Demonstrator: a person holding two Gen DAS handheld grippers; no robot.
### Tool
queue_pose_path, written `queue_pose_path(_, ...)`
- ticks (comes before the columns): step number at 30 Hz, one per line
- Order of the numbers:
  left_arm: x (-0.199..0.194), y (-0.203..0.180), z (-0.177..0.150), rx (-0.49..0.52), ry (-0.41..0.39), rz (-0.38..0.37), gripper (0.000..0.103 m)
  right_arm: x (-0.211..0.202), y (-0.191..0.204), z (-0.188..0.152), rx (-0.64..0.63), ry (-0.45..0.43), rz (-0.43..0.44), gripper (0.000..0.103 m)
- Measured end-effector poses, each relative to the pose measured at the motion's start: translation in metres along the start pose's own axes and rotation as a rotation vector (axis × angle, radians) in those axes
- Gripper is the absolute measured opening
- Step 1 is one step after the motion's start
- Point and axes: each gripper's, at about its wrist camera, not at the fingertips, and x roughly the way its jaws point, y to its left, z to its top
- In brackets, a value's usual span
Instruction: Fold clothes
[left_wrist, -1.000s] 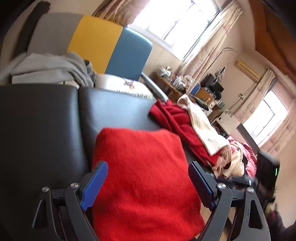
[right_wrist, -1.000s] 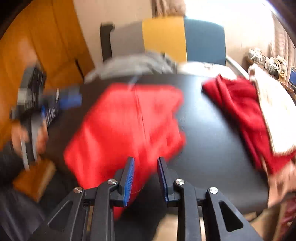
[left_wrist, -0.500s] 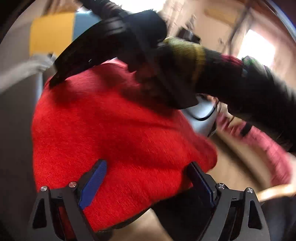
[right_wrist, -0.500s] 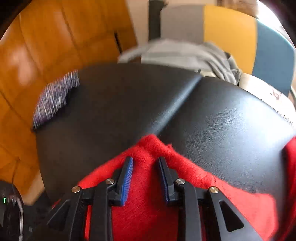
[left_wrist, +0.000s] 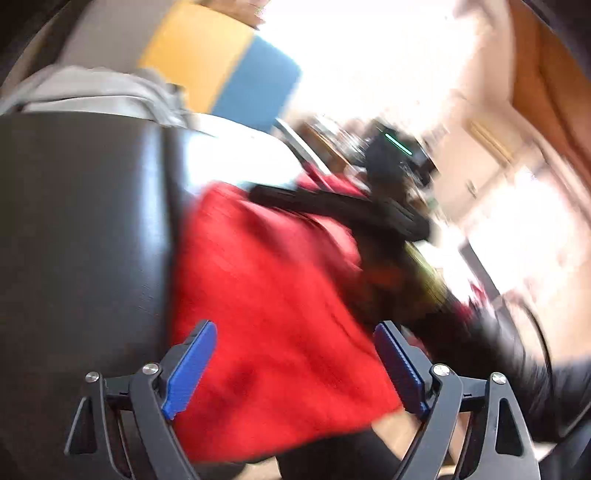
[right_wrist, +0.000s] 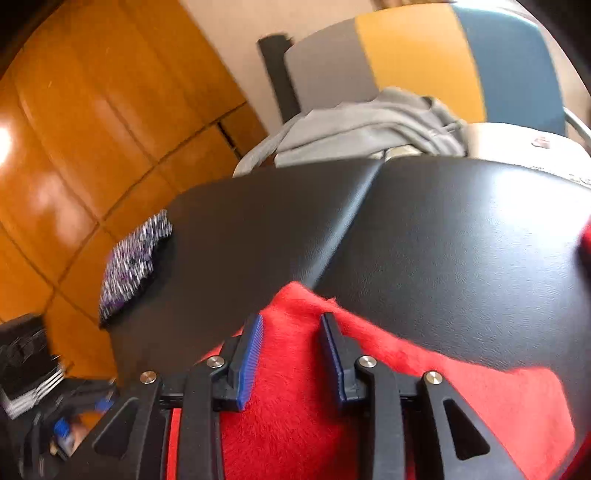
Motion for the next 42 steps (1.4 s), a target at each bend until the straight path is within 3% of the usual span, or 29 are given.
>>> queue_pose_path(4, 0.000, 0.012, 0.021, 0.024, -0.016, 0.043, 0.089, -0.060, 0.013, -0.009, 0.001, -0.106, -0.026, 0.033)
queue_pose_path(7, 0.026, 0.019, 0.033, 0.018, 0.032, 0.051, 0.089, -0.093, 0.027, -0.037, -0.041, -0.082, -0.043, 0.033)
queue_pose_path(13, 0.076, 0.032, 0.028, -0.057, 0.154, 0.007, 0.089, -0.081, 0.028, -0.106, -0.094, 0.134, -0.169, 0.032)
queue_pose_path(17, 0.093, 0.034, 0.023, -0.057, 0.202, -0.035, 0.092, -0.081, 0.014, -0.125, -0.056, 0.048, -0.166, 0.029)
queue_pose_path(26, 0.106, 0.022, 0.020, -0.026, 0.266, -0.143, 0.093, -0.088, 0.001, -0.129, 0.023, 0.005, -0.102, 0.028)
queue_pose_path(27, 0.108, 0.021, 0.019, -0.020, 0.274, -0.155, 0.091, -0.090, -0.003, -0.130, 0.049, -0.005, -0.087, 0.027)
queue_pose_path(29, 0.109, 0.021, 0.019, -0.022, 0.288, -0.174, 0.064, -0.096, -0.011, -0.132, 0.111, -0.028, -0.054, 0.027)
queue_pose_path(30, 0.107, 0.023, 0.018, -0.034, 0.293, -0.181, 0.060, -0.102, -0.015, -0.132, 0.151, -0.043, -0.033, 0.026)
queue_pose_path(32, 0.103, 0.025, 0.015, -0.043, 0.303, -0.191, 0.052, -0.118, -0.025, -0.131, 0.258, -0.092, 0.023, 0.028)
queue_pose_path(34, 0.096, 0.024, 0.010, -0.037, 0.296, -0.194, 0.051, -0.139, -0.037, -0.137, 0.372, -0.157, 0.022, 0.040)
queue_pose_path(36, 0.091, 0.024, 0.003, -0.035, 0.291, -0.200, 0.051, -0.145, -0.044, -0.146, 0.424, -0.133, -0.030, 0.051)
queue_pose_path(38, 0.089, 0.023, -0.003, -0.022, 0.283, -0.198, 0.052, -0.139, -0.051, -0.155, 0.468, -0.080, -0.033, 0.054)
queue_pose_path(39, 0.088, 0.023, -0.005, -0.020, 0.282, -0.197, 0.054, -0.135, -0.054, -0.159, 0.490, -0.061, -0.024, 0.055)
queue_pose_path(42, 0.089, 0.022, -0.005, -0.020, 0.282, -0.167, 0.067, -0.113, -0.064, -0.159, 0.559, -0.031, 0.084, 0.071)
